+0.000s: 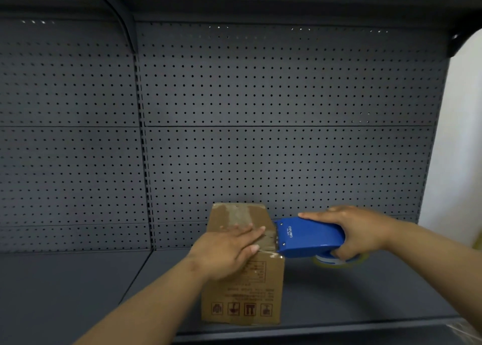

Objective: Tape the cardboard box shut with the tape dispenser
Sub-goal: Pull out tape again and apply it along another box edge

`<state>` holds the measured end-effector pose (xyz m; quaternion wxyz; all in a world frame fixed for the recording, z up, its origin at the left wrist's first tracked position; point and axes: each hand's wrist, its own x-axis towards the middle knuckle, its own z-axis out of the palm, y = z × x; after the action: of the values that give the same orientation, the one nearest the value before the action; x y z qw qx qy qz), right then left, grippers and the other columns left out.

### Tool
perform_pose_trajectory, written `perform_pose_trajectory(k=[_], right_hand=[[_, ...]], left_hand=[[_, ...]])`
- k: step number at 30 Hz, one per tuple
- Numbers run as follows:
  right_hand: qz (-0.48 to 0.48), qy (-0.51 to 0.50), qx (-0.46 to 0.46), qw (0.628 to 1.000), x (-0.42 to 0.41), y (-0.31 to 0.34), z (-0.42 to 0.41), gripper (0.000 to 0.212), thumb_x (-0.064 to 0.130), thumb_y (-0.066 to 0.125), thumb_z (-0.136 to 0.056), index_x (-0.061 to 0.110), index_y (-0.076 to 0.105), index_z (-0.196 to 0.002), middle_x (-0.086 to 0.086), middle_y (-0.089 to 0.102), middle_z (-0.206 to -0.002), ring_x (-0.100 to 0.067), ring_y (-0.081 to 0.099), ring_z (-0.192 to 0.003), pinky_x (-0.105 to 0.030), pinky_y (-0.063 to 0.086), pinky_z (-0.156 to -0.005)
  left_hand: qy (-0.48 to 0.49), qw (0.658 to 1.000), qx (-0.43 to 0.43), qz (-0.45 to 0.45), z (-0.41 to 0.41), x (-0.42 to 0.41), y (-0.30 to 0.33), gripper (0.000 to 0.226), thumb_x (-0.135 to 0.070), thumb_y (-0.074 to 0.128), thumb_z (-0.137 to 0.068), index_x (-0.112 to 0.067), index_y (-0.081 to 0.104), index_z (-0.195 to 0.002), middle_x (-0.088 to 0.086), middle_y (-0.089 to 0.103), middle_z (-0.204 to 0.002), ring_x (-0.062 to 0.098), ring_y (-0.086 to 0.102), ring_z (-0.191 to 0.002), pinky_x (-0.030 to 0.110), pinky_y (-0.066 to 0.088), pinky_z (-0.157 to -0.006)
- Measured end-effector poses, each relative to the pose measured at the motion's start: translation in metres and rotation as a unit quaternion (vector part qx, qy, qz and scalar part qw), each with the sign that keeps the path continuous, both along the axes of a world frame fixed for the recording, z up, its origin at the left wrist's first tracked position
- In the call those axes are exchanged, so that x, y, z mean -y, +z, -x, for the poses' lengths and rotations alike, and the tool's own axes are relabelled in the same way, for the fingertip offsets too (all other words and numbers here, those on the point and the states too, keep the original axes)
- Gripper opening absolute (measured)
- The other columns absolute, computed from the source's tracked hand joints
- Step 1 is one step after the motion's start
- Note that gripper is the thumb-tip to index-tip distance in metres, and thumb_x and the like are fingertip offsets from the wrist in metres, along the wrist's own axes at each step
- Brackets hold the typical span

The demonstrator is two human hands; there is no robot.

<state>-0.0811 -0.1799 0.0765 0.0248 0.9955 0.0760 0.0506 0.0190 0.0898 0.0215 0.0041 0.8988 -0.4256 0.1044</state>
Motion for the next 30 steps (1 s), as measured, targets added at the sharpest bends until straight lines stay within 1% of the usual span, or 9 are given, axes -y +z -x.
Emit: perform_pose_trajectory(k=[2, 5, 8, 10, 15, 18, 21, 25, 30], right_hand=[[-0.021, 0.001, -0.008, 1.0, 0.004, -0.005, -0.001, 0.087, 0.042, 0.063, -0.067, 0.079, 0.0, -0.115, 0.015, 0.045, -0.106, -0.008, 0.049, -0.094, -0.03, 0.05, -0.084], [-0.061, 0.003, -0.019, 0.998, 0.008, -0.012, -0.003, 0.09, 0.039, 0.064, -0.068, 0.081, -0.001, -0.113, 0.013, 0.047, -0.112, -0.008, 0.053, -0.093, -0.028, 0.051, -0.084], [-0.087, 0.008, -0.031, 0.996, 0.011, -0.014, -0.004, 0.09, 0.037, 0.063, -0.067, 0.081, 0.001, -0.115, 0.017, 0.051, -0.117, -0.005, 0.055, -0.092, -0.025, 0.052, -0.08], [-0.091, 0.012, -0.035, 0.995, 0.012, -0.014, -0.004, 0.09, 0.036, 0.063, -0.067, 0.08, 0.001, -0.115, 0.019, 0.051, -0.118, -0.005, 0.055, -0.092, -0.024, 0.052, -0.079], [-0.078, 0.015, -0.044, 0.996, 0.02, -0.009, 0.003, 0.091, 0.033, 0.065, -0.069, 0.077, 0.002, -0.117, 0.025, 0.049, -0.116, -0.004, 0.056, -0.092, -0.018, 0.051, -0.077], [-0.067, 0.008, -0.05, 0.996, 0.026, -0.008, 0.011, 0.091, 0.036, 0.063, -0.066, 0.08, 0.001, -0.115, 0.029, 0.044, -0.121, -0.004, 0.055, -0.097, -0.022, 0.051, -0.082], [-0.072, 0.005, -0.059, 0.996, 0.026, -0.008, 0.014, 0.092, 0.035, 0.063, -0.065, 0.081, 0.0, -0.114, 0.034, 0.041, -0.119, -0.005, 0.056, -0.095, -0.023, 0.052, -0.079], [-0.076, 0.002, -0.068, 0.995, 0.027, -0.006, 0.016, 0.093, 0.034, 0.063, -0.066, 0.079, -0.001, -0.116, 0.025, 0.046, -0.119, -0.005, 0.056, -0.092, -0.016, 0.05, -0.073], [-0.08, -0.011, -0.078, 0.994, 0.025, -0.001, 0.017, 0.092, 0.035, 0.064, -0.067, 0.077, 0.0, -0.119, 0.029, 0.046, -0.112, -0.005, 0.056, -0.09, -0.017, 0.051, -0.073]], left_hand=[[0.009, 1.0, 0.013, 0.004, -0.002, 0.0, -0.005, 0.053, -0.057, 0.003, -0.09, -0.048, 0.004, -0.143, -0.013, 0.015, -0.156, 0.013, 0.019, -0.143, 0.037, 0.031, -0.111], [0.005, 1.0, 0.006, 0.01, -0.004, -0.003, -0.007, 0.066, -0.064, -0.007, -0.081, -0.047, 0.009, -0.142, -0.014, 0.014, -0.156, 0.01, 0.017, -0.143, 0.034, 0.025, -0.114], [0.009, 1.0, -0.017, 0.014, -0.007, -0.004, -0.007, 0.052, -0.054, 0.007, -0.093, -0.046, 0.011, -0.143, -0.014, 0.013, -0.156, 0.01, 0.013, -0.144, 0.032, 0.02, -0.115], [0.005, 1.0, -0.025, 0.016, -0.007, -0.004, -0.007, 0.05, -0.052, 0.011, -0.094, -0.045, 0.011, -0.144, -0.013, 0.012, -0.156, 0.011, 0.011, -0.144, 0.032, 0.016, -0.115], [0.001, 0.998, -0.057, 0.01, -0.013, -0.006, -0.009, 0.05, -0.053, 0.012, -0.094, -0.047, 0.007, -0.143, -0.012, 0.01, -0.157, 0.015, 0.006, -0.145, 0.035, 0.011, -0.118], [0.0, 0.998, -0.06, 0.004, -0.015, -0.004, -0.01, 0.05, -0.054, 0.011, -0.093, -0.047, 0.006, -0.143, -0.012, 0.01, -0.157, 0.016, 0.006, -0.145, 0.036, 0.011, -0.118], [0.005, 0.998, -0.064, 0.001, -0.013, -0.003, -0.009, 0.05, -0.054, 0.01, -0.093, -0.048, 0.006, -0.143, -0.013, 0.009, -0.157, 0.016, 0.005, -0.145, 0.035, 0.011, -0.117], [0.008, 0.998, -0.065, -0.001, -0.013, -0.004, -0.009, 0.05, -0.054, 0.01, -0.093, -0.048, 0.007, -0.143, -0.013, 0.008, -0.157, 0.015, 0.005, -0.145, 0.033, 0.009, -0.117], [0.011, 0.997, -0.071, -0.002, -0.013, -0.005, -0.009, 0.05, -0.056, 0.009, -0.092, -0.05, 0.006, -0.142, -0.013, 0.009, -0.157, 0.015, 0.007, -0.145, 0.038, 0.013, -0.118]])
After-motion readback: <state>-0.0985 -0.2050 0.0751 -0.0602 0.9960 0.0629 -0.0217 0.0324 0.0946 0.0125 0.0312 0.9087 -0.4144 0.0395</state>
